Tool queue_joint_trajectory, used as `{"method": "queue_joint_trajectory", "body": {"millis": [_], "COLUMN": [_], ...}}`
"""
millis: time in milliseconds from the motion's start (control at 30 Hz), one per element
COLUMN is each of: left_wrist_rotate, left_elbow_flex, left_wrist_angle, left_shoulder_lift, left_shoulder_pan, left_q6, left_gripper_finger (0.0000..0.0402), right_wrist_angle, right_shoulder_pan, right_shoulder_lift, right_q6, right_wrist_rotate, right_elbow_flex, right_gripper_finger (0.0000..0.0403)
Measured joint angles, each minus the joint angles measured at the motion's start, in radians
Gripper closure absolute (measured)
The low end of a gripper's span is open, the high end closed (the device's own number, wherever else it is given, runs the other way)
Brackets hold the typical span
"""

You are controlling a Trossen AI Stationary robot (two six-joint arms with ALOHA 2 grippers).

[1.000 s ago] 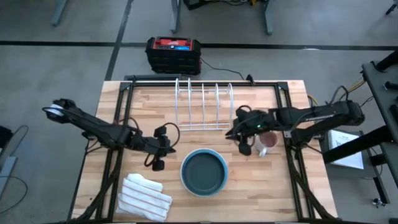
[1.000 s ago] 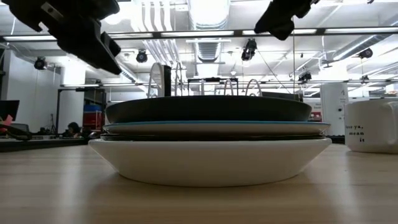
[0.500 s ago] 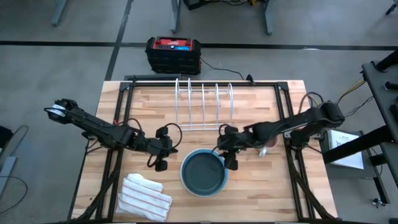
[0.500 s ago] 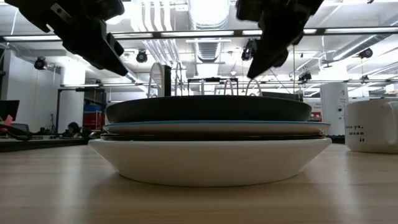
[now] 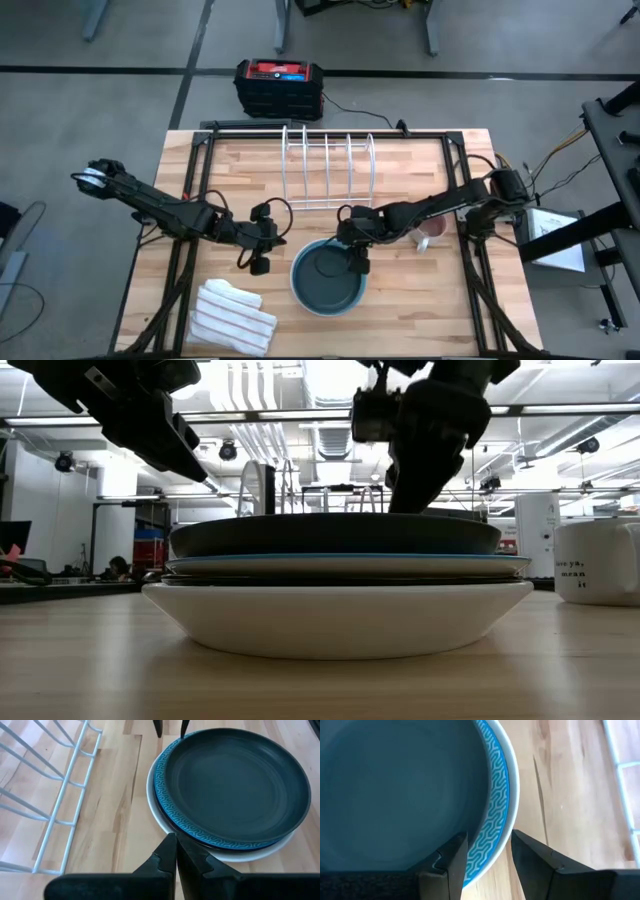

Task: Sort dishes
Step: Put the black plate in the dish rack

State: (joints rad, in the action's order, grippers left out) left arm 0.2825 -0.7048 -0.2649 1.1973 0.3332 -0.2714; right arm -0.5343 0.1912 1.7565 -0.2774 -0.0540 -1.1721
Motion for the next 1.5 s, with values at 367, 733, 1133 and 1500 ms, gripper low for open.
{"method": "queue_joint_trajectory", "body": {"millis": [367,733,1133,1500], "left_wrist_rotate": [0.025,0.026,0.026,0.026], "left_elbow_flex": [0.0,0.008,0.008,0.008], "left_wrist_angle": [0.004,0.016,0.02,0.063], "left_shoulder_lift": [0.0,0.0,0.0,0.0], "left_shoulder_pan": [0.0,0.0,0.0,0.0], "left_q6": [0.003,0.003,0.003,0.053], "left_gripper_finger": [0.0401,0.0401,0.0401,0.0401], "right_wrist_angle": [0.031,0.077,0.101,0.098], "right_shoulder_pan": [-0.004,-0.005,-0.009,-0.008], "right_shoulder_lift": [0.053,0.086,0.081,-0.02], "right_q6": [-0.003,-0.002,-0.014,0.019], "right_wrist_rotate": [-0.001,-0.002,-0.031,-0.082], "right_elbow_flex": [0.0,0.0,0.0,0.001], "right_gripper_finger": [0.0258,0.0281,0.0393,0.04]}}
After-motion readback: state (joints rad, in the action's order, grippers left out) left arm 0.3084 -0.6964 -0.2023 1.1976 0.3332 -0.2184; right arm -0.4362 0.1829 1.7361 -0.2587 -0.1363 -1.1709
